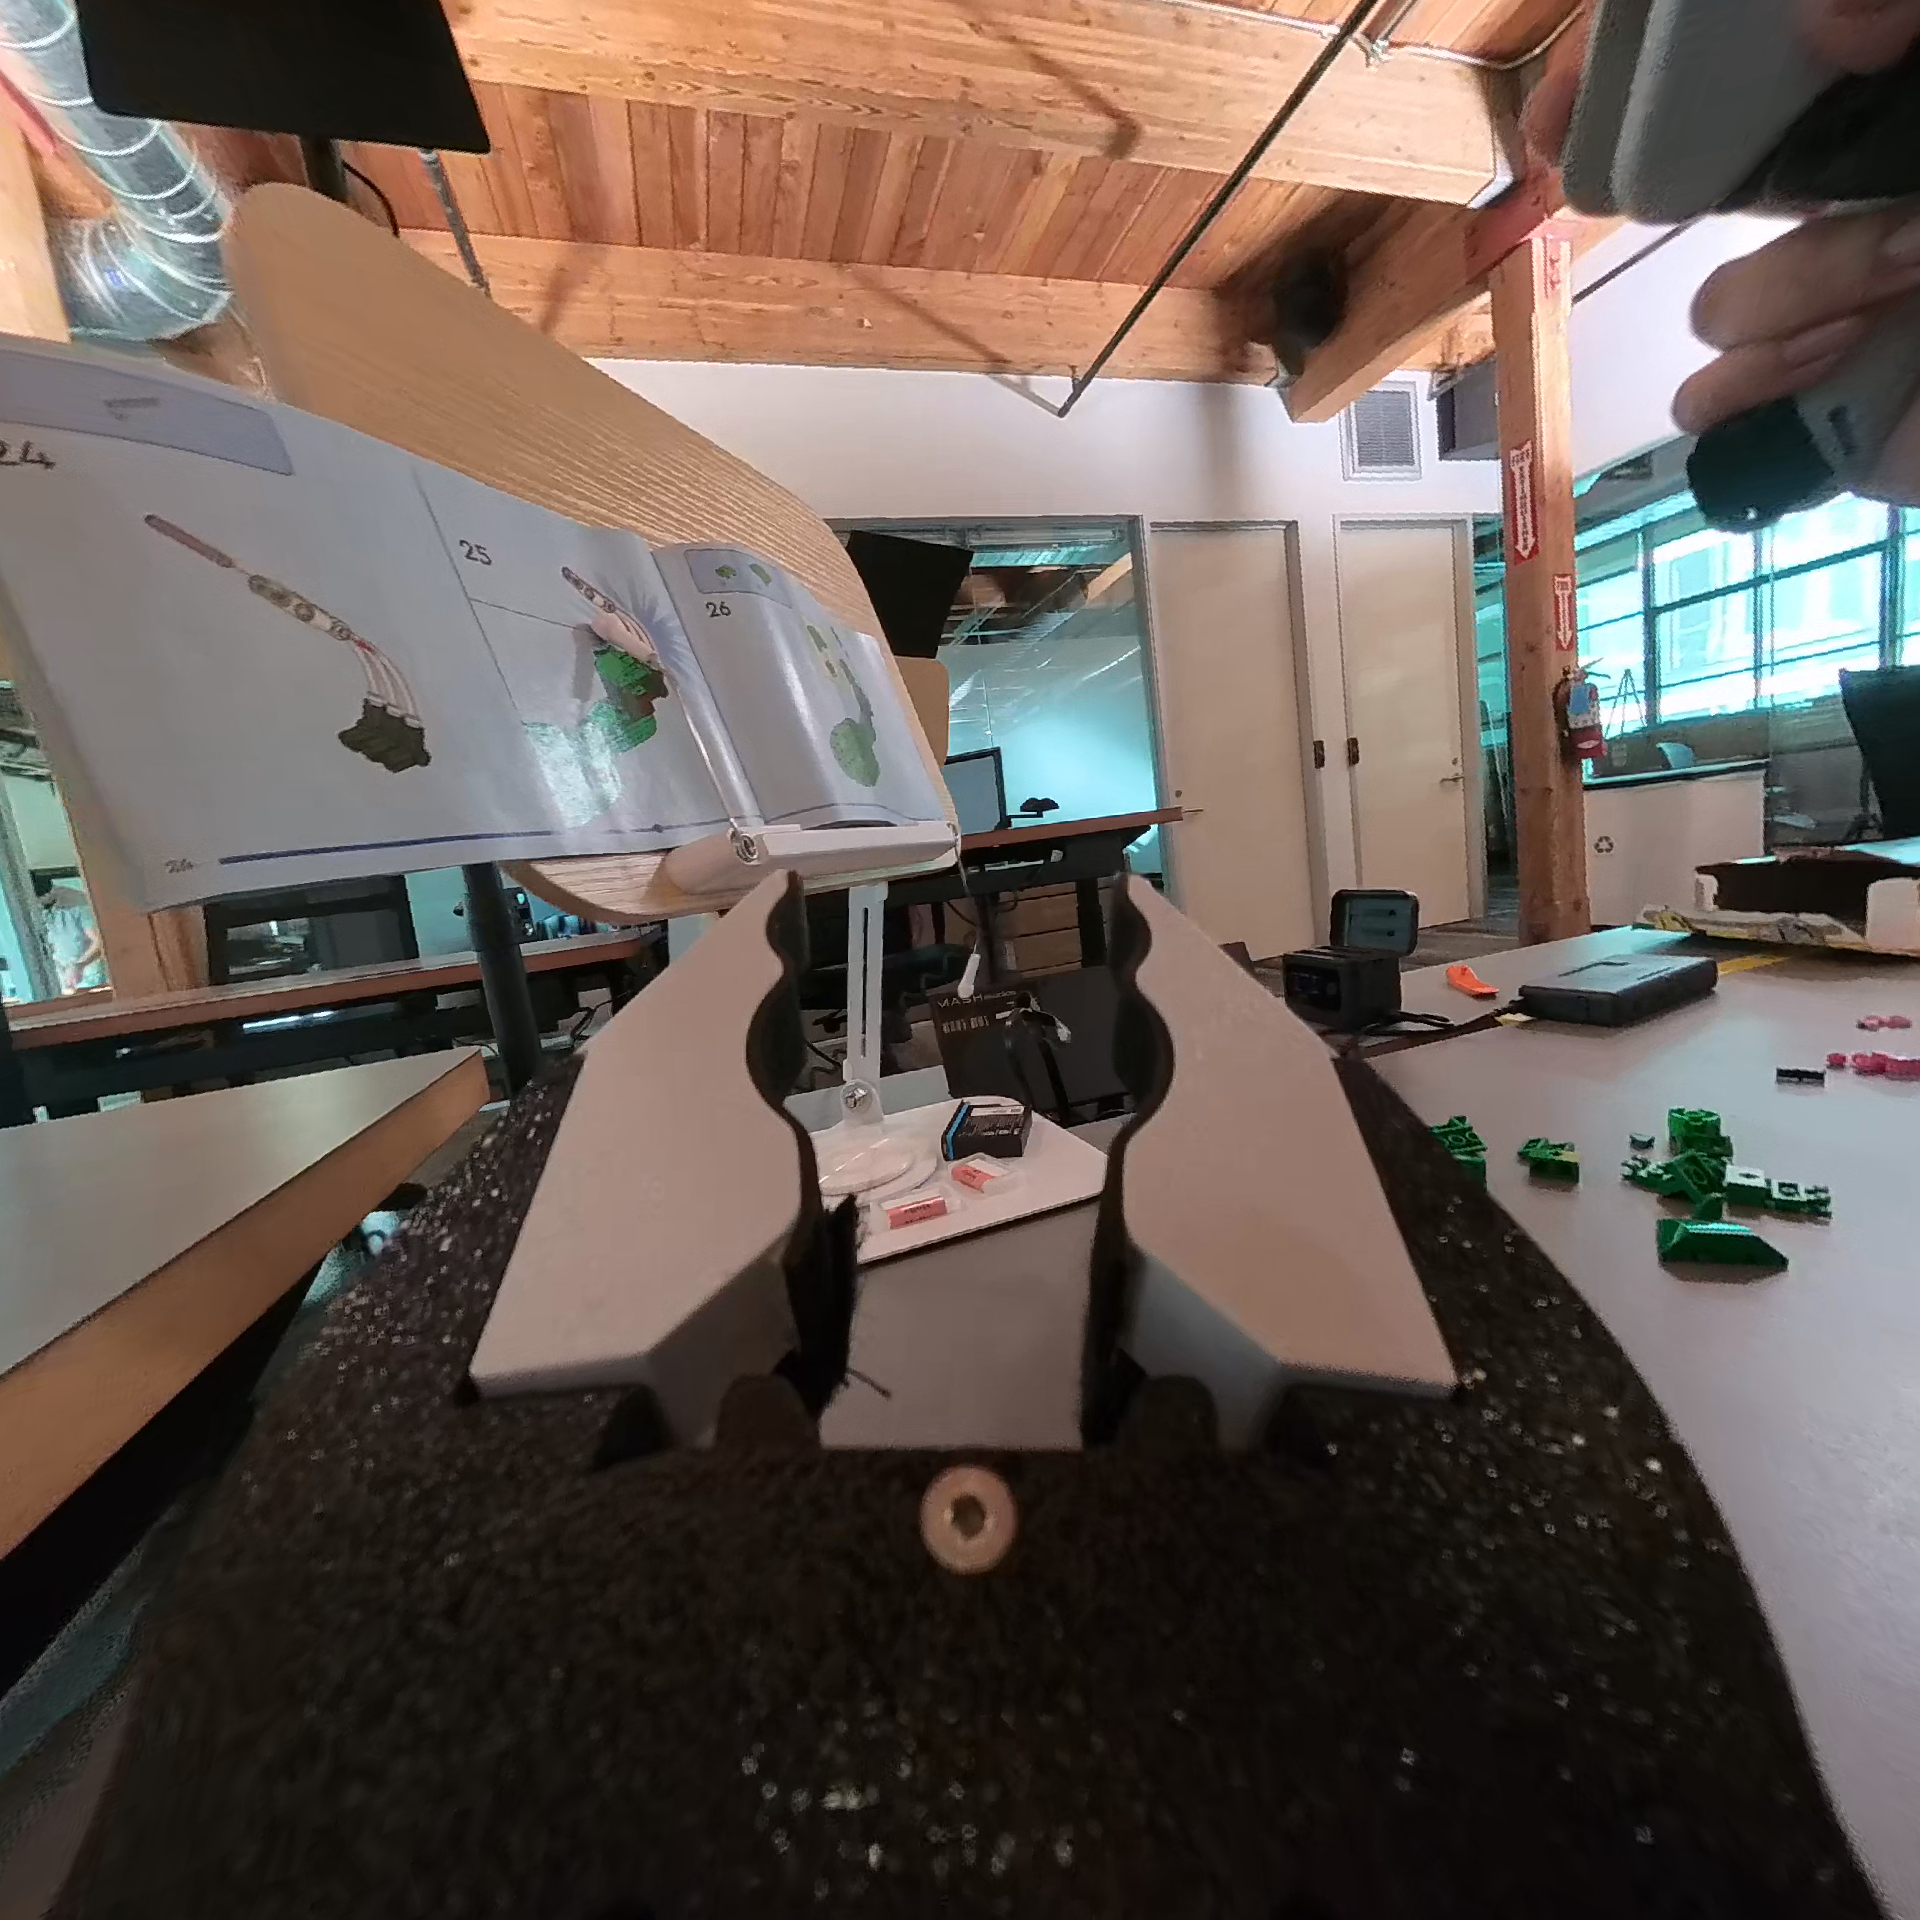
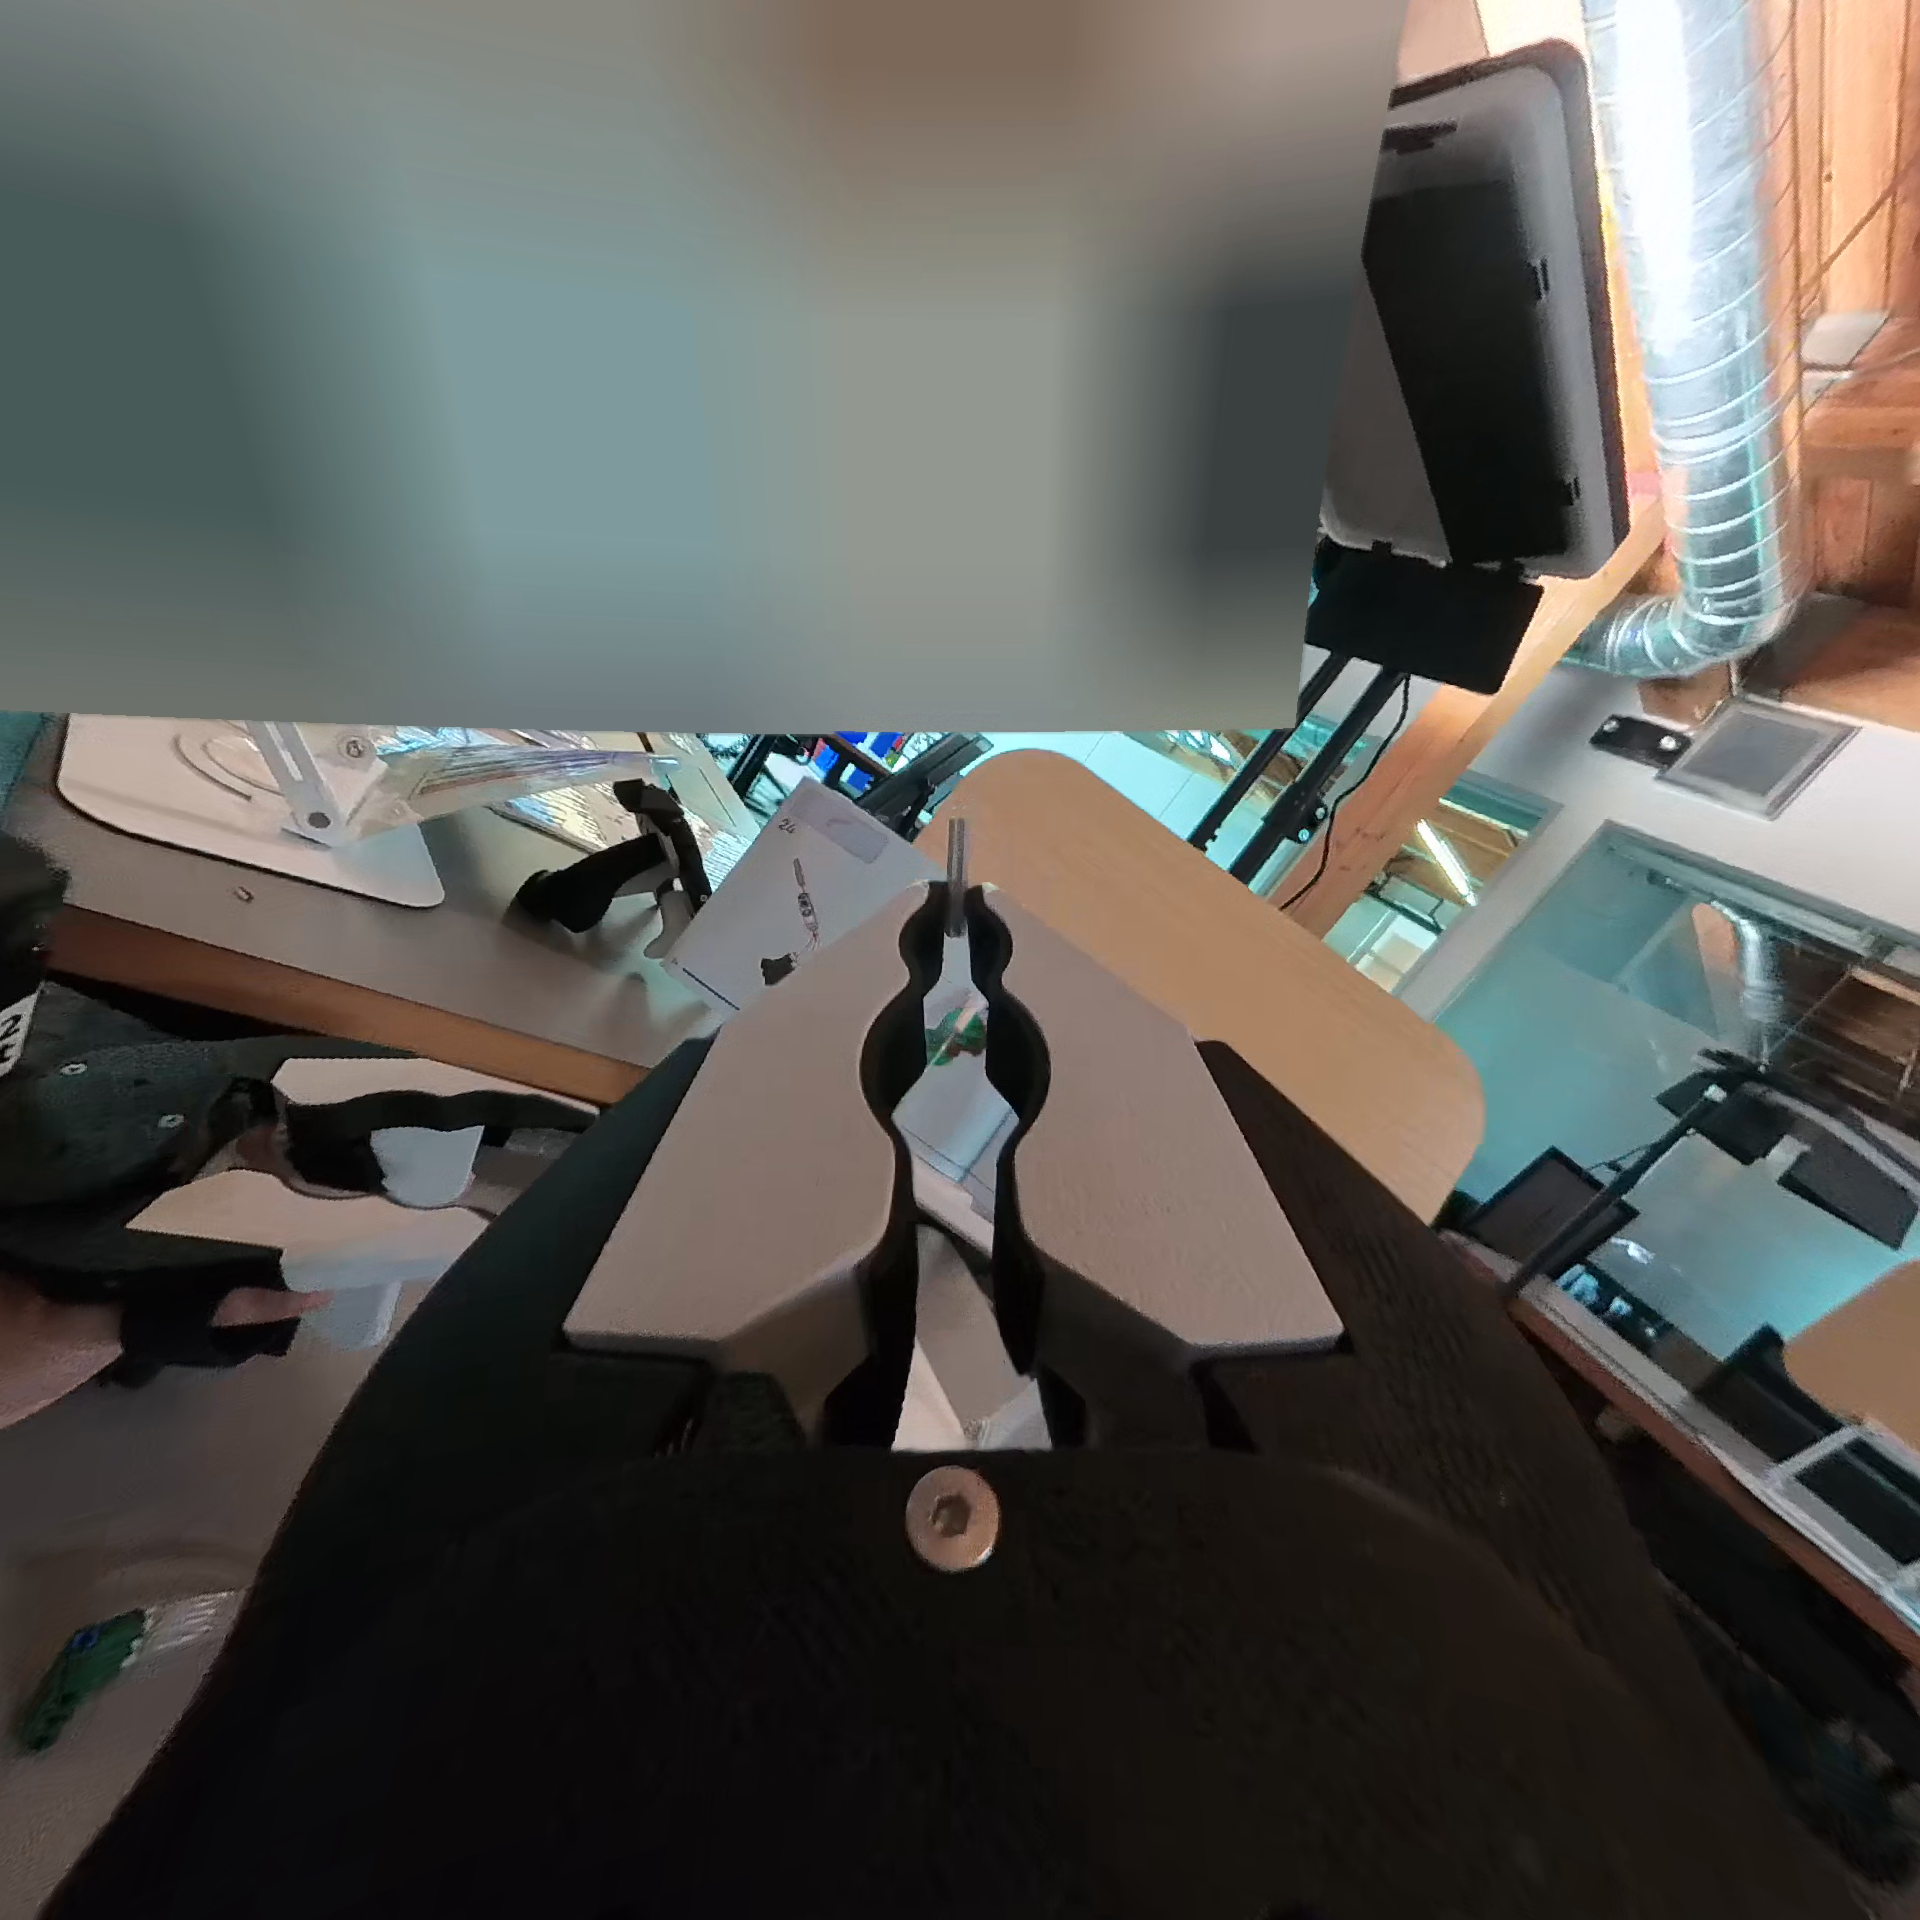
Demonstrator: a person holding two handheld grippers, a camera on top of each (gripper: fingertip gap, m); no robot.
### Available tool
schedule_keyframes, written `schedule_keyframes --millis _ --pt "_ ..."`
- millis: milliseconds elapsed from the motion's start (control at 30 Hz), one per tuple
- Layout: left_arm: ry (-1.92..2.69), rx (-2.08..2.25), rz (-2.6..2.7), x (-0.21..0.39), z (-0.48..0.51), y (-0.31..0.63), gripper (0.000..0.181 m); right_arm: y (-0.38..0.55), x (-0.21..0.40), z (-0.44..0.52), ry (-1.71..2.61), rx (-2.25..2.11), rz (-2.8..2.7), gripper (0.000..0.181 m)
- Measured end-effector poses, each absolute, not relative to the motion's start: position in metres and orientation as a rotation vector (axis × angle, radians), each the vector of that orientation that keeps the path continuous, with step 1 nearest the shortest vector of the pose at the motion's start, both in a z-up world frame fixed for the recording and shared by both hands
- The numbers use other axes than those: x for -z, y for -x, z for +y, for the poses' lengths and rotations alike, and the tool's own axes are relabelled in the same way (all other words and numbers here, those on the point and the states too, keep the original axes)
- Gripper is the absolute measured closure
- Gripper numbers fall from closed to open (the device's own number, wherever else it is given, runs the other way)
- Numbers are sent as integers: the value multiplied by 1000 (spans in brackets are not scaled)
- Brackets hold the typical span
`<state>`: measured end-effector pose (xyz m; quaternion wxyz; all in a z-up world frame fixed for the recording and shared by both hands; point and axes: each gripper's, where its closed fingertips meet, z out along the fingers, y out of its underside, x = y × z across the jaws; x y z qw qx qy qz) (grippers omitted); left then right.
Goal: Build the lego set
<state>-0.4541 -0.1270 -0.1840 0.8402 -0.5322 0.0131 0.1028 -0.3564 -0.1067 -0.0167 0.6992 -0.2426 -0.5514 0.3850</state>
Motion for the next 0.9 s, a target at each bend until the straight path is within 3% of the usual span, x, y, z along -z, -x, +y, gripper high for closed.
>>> schedule_keyframes --millis 233,367,633,900 --pt "1141 -249 86 185 -124 445 126 339 29 -92 773 -817 -1257 179" --pt "1133 -241 78 184 -124 445 126 312 81 -87 1003 -812 -1400 178" --pt "1119 -234 57 182 -127 447 126 179 253 -71 1638 -475 -1458 178" --pt "1115 -251 48 182 -134 448 127 123 318 -67 1975 -325 -1392 178"
